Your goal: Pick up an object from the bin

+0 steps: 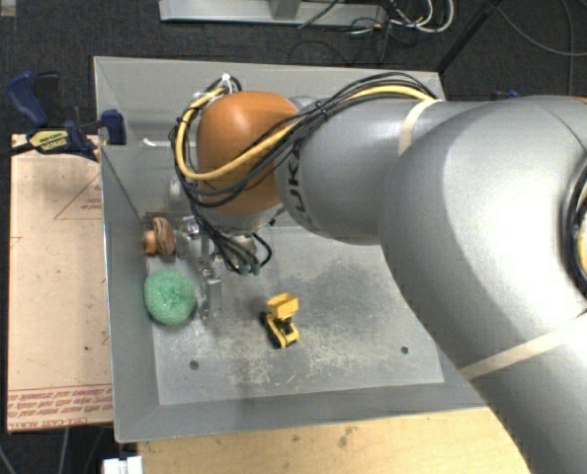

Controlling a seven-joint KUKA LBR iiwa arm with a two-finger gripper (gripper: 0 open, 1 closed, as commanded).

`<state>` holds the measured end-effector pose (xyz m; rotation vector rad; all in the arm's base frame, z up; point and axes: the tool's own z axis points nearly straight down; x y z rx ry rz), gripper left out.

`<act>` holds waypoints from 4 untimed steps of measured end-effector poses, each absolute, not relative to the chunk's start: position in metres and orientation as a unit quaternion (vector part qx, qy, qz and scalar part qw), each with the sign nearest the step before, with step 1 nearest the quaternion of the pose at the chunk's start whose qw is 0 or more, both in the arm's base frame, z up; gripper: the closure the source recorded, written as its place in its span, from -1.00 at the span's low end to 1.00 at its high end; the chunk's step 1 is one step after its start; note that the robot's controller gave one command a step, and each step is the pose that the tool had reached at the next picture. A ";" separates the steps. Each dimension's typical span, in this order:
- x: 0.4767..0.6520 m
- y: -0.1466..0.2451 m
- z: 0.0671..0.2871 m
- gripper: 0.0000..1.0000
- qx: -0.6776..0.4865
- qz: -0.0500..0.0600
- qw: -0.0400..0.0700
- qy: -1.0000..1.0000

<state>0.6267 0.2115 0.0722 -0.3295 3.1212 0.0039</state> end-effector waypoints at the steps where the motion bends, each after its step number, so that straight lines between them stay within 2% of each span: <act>1: 0.614 0.224 0.071 -1.00 -0.123 -0.002 0.001 0.992; 2: 0.608 0.249 0.070 1.00 -0.206 0.001 0.001 0.979; 3: 0.608 0.248 0.070 1.00 -0.206 0.001 0.001 0.979; 4: 0.631 0.238 0.205 1.00 -0.213 0.001 0.003 0.977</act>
Offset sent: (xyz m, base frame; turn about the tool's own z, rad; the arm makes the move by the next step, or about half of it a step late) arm -0.0193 0.0372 -0.0022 -0.2074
